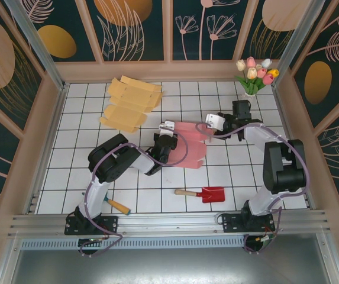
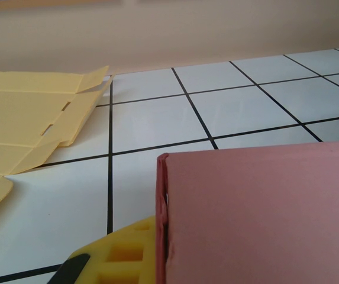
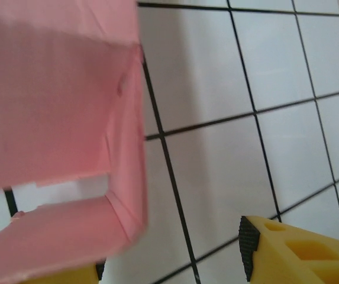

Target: Fold the paper box

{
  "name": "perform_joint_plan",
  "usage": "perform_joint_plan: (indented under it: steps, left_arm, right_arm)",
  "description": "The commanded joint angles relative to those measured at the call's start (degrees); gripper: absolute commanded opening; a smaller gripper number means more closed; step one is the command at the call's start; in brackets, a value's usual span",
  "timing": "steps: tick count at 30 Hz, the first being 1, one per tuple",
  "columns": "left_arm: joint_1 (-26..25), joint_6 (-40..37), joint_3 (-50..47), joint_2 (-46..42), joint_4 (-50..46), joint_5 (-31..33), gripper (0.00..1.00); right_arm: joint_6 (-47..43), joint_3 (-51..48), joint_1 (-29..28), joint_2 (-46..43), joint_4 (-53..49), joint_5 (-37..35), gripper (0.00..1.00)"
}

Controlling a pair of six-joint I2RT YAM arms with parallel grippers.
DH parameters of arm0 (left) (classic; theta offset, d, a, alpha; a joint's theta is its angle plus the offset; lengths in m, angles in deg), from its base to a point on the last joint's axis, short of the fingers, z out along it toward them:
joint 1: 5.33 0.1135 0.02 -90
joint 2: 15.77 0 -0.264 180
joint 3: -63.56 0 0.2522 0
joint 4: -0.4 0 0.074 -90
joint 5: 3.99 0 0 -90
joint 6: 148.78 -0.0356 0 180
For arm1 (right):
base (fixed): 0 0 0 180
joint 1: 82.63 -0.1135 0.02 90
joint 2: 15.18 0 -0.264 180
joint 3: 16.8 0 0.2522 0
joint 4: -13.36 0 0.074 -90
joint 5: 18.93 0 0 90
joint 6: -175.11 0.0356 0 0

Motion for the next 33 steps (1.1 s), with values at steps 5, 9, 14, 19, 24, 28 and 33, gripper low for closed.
perform_joint_plan:
  steps: [5,9,14,19,24,28,33]
  left_arm:
    - [0.55,0.20,0.33,0.94,-4.23,-0.79,0.00]
    - [0.52,0.23,0.33,0.94,-4.23,-0.72,0.00]
    - [0.51,0.32,0.34,0.95,-4.23,-0.70,0.00]
    - [0.56,0.32,0.50,0.94,-4.33,-0.70,0.00]
    - [0.55,0.44,0.59,1.00,-4.33,-0.56,0.00]
    - [0.51,0.50,0.60,1.00,-4.50,-0.46,0.00]
    - [0.53,0.58,0.68,1.03,-4.70,-0.28,0.00]
  right_arm:
    - [0.77,0.15,-2.44,1.45,-1.13,4.63,0.62]
    - [1.07,0.07,-3.58,1.40,-1.45,5.39,0.62]
    - [1.24,0.76,-4.32,1.22,-3.68,7.78,0.59]
    - [2.33,0.21,-5.62,0.73,-3.39,7.58,0.58]
    - [4.82,-0.71,-7.70,0.34,-1.90,6.81,0.56]
    - [7.09,-1.59,-8.75,-0.43,-1.77,7.68,0.55]
    - [12.04,-2.04,-9.41,-1.64,-2.12,5.44,0.56]
